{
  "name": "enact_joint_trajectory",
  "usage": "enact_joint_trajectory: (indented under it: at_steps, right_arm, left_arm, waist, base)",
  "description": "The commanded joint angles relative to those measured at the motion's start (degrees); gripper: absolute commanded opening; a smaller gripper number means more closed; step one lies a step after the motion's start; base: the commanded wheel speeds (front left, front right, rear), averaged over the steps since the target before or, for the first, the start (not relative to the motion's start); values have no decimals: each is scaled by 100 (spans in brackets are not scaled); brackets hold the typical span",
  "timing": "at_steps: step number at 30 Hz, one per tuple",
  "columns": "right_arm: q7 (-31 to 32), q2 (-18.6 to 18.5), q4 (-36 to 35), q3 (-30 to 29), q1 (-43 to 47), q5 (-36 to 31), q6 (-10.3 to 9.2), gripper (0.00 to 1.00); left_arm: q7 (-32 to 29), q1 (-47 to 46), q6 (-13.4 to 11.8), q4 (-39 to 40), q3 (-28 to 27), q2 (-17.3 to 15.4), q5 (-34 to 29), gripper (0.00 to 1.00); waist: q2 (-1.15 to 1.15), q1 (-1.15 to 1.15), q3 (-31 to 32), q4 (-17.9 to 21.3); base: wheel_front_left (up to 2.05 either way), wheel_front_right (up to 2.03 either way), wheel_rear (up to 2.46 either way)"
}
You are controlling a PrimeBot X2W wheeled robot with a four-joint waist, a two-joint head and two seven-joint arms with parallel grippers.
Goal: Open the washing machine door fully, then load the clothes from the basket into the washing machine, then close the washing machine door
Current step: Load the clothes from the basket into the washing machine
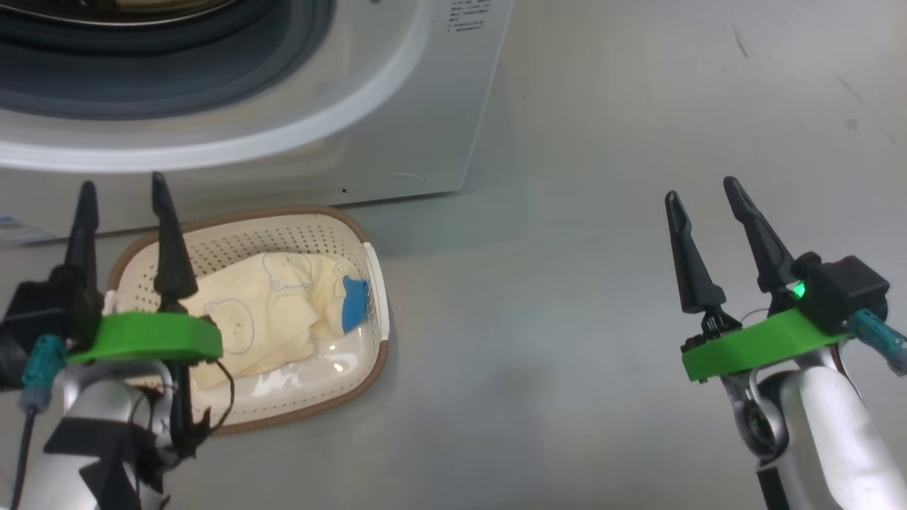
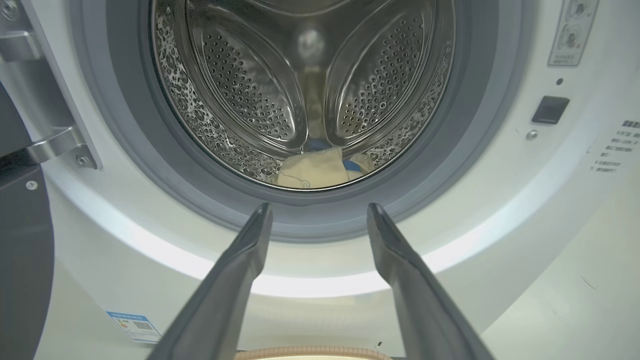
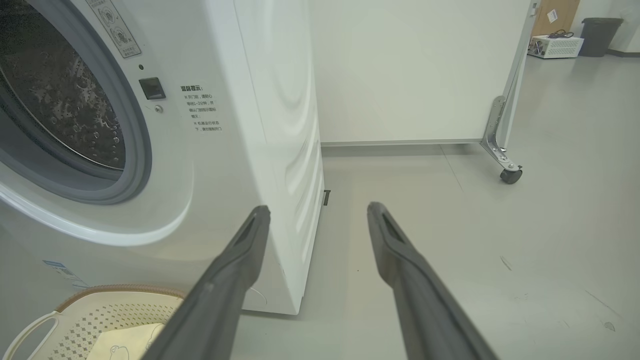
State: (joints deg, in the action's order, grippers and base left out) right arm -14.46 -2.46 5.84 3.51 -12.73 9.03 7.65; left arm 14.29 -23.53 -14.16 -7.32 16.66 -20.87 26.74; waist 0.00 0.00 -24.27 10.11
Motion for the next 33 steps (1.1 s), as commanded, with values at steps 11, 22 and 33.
enact_joint_trajectory:
  at_steps: [11, 22, 33]
  right_arm:
    - [68, -44, -70, 53, 474, -317, -16, 100]
    - [410, -46, -331, 20, 985, -430, -16, 100]
    - [677, -45, -662, 23, 1414, -505, -16, 100]
  left_arm:
    - [66, 1137, -585, 418, 23, 176, -34, 100]
    - [70, 1844, -508, 453, 13, 380, -83, 100]
    - [19, 2148, -543, 603, 104, 338, -188, 100]
  waist:
    - [0, 0, 953, -420]
    - [0, 0, 1637, -597]
    - [0, 0, 1992, -604]
  base:
    - [0, 0, 0]
    - [0, 0, 0]
    - [0, 0, 0]
